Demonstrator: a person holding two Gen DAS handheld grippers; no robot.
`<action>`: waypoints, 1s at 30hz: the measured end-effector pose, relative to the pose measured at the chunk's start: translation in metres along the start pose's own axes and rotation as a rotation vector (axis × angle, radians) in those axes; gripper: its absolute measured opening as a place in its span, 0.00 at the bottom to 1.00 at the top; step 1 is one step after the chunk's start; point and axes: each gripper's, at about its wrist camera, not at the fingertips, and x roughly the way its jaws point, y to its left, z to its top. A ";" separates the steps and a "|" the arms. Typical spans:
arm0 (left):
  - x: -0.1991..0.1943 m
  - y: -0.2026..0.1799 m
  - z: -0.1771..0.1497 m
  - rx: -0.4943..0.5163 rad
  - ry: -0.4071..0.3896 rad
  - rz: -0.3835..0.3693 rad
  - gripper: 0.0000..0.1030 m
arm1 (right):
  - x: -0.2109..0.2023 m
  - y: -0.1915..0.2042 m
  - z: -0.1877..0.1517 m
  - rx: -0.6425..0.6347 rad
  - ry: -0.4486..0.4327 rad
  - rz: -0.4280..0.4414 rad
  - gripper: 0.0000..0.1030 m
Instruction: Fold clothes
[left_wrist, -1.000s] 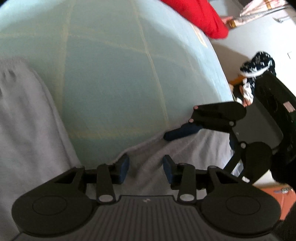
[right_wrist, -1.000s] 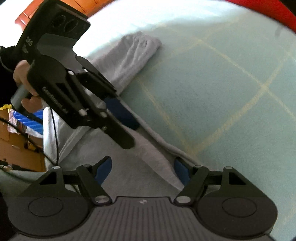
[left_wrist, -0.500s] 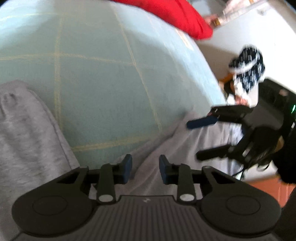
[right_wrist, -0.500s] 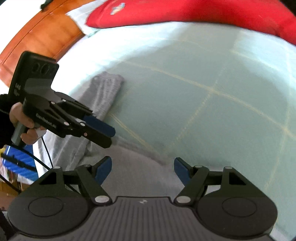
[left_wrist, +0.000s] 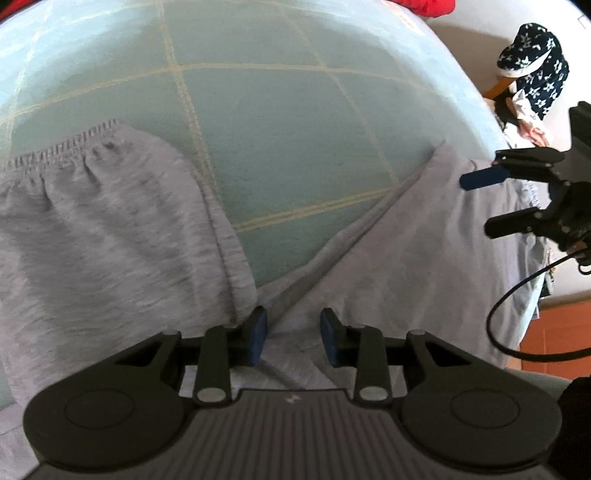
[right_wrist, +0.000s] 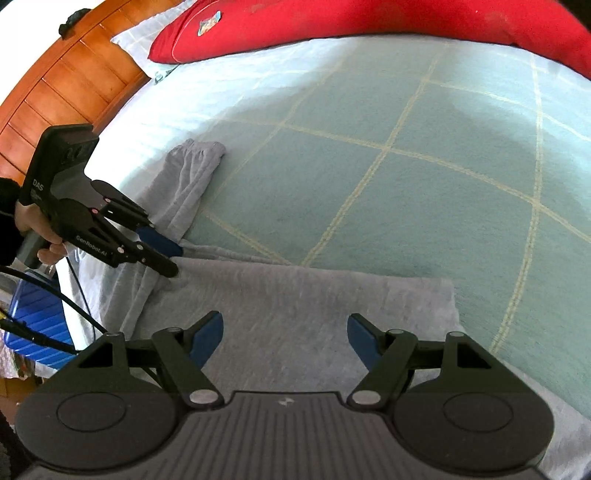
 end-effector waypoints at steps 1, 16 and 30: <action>-0.001 0.001 -0.003 -0.001 0.004 0.016 0.32 | -0.001 0.000 -0.001 0.000 -0.005 -0.004 0.76; -0.024 -0.018 0.030 -0.043 -0.153 -0.100 0.33 | 0.005 -0.017 -0.031 0.129 0.006 -0.052 0.77; 0.046 -0.053 0.080 -0.054 -0.193 -0.188 0.37 | -0.014 -0.115 -0.003 0.336 -0.157 0.084 0.46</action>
